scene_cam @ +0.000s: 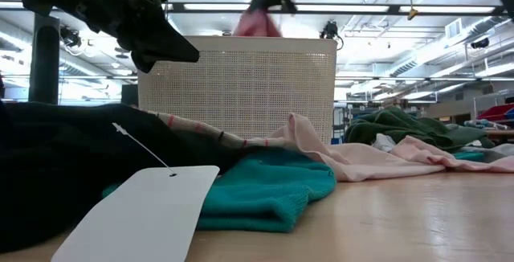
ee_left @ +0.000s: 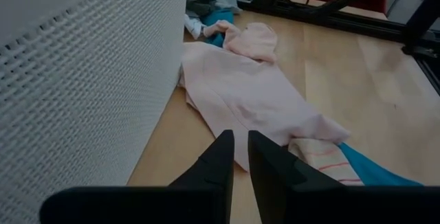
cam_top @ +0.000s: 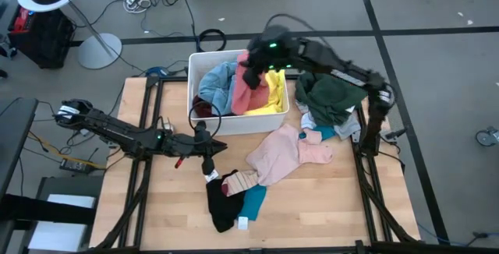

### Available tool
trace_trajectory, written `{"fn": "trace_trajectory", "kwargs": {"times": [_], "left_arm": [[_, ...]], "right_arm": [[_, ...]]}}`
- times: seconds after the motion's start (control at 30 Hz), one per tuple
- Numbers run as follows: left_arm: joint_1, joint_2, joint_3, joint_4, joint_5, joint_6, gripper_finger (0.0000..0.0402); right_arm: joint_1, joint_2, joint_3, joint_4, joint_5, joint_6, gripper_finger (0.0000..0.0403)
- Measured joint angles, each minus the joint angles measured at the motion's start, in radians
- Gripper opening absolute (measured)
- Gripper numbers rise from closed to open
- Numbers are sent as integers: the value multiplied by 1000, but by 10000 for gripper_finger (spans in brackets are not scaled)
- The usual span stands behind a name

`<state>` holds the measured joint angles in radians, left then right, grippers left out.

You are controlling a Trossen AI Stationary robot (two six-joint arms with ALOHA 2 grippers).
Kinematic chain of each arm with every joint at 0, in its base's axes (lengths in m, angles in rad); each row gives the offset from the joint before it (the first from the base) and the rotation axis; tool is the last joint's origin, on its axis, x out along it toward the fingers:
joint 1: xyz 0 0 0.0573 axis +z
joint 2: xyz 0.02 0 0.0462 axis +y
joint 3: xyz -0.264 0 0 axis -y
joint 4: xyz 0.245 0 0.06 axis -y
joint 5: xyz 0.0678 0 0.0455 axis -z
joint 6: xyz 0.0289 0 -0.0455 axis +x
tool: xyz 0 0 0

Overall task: Sort clothes
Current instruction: Put the pink boxer into the laundry bin, then put the brown patterned sock into the laundry bin

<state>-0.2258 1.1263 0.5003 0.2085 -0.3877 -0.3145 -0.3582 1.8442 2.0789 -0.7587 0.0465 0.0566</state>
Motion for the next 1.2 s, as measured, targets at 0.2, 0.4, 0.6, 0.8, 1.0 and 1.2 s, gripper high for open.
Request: {"fn": "trace_trajectory", "kwargs": {"times": [0.2, 0.4, 0.6, 0.8, 1.0, 1.2], "left_arm": [[-9, 0, 0, -24, 25, -28, 49], [-40, 0, 0, -29, 83, -42, 49], [-68, 0, 0, -28, 84, -41, 49], [-71, 0, 0, -28, 78, -41, 49], [-71, 0, 0, -27, 77, -53, 49], [-71, 0, 0, -27, 77, -57, 49]], "right_arm": [[-12, 179, 0, -95, -17, 6, 60], [-37, 348, 1, -93, -56, 59, 113], [-50, 467, 11, -56, -131, 106, 172], [-50, 435, 4, -67, -144, 103, 196], [-36, 236, -8, -144, -145, 77, 191], [3, 16, -5, -183, -114, 28, 193]]}}
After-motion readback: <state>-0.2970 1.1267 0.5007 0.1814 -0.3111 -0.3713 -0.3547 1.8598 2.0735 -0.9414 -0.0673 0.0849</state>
